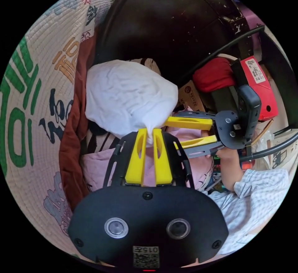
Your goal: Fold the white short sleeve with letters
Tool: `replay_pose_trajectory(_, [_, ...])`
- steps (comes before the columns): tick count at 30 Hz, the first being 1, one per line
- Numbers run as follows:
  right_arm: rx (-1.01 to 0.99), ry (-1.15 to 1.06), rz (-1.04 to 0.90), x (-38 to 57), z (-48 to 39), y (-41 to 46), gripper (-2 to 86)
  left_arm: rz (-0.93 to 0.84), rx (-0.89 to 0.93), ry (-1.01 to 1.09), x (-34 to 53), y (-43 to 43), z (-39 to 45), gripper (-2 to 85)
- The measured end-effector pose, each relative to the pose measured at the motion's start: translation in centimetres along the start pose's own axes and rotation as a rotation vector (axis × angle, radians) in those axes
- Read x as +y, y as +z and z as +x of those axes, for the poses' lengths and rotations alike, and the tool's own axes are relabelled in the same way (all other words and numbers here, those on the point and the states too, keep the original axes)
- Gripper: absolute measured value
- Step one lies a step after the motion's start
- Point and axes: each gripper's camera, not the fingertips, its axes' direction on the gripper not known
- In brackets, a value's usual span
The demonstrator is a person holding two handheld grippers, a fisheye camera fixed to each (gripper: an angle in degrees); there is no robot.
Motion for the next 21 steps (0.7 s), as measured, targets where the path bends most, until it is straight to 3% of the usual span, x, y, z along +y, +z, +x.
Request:
replay_pose_trajectory(5, [0.032,-0.008,-0.067,0.8,-0.1,3.3,2.2,-0.025,-0.018,0.025,3.5,1.3,-0.6,1.3])
replay_pose_trajectory(9, [0.006,0.032,-0.01,3.2,1.0,3.0,0.9,0.011,0.014,0.017,7.3,0.8,-1.0,0.6])
replay_pose_trajectory(13, [0.022,0.081,0.157,7.7,2.0,0.4,0.5,0.067,-0.013,0.035,11.0,-0.4,-0.5,0.0])
replay_pose_trajectory(21, [0.172,0.152,0.526,17.3,1.0,-7.4,0.2,0.351,-0.349,0.149,21.2,-7.7,7.0,-0.5])
